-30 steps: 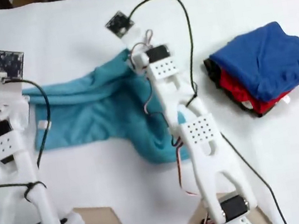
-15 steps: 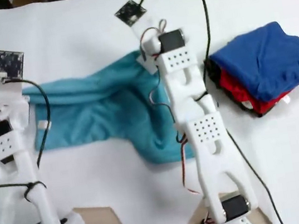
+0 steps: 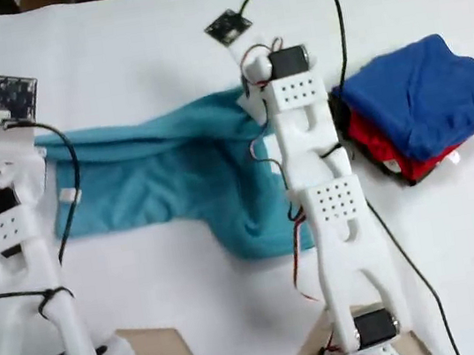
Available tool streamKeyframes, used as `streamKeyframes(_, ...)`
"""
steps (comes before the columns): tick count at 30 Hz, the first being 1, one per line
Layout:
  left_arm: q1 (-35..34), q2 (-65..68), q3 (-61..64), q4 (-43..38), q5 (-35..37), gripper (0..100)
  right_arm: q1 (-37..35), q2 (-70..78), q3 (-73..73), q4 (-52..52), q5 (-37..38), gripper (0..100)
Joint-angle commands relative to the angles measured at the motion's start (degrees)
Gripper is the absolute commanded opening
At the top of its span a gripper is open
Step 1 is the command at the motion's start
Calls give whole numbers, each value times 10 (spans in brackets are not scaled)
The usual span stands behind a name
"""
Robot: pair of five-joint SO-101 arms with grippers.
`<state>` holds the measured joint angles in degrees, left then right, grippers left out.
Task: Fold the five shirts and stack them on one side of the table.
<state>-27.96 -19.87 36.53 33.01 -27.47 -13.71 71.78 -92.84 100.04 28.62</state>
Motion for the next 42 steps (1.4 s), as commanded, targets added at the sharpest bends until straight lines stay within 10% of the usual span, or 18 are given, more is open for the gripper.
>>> streamKeyframes(1,3,-8,-29,2,-1,20,3,-16,-30,1,5,197)
streamKeyframes(33,2,-7,-30,-1,-2,20,-26,8,-24,-27,-11,309)
streamKeyframes(42,-1,-8,-29,3,-2,20,-33,58,-27,-68,-11,192)
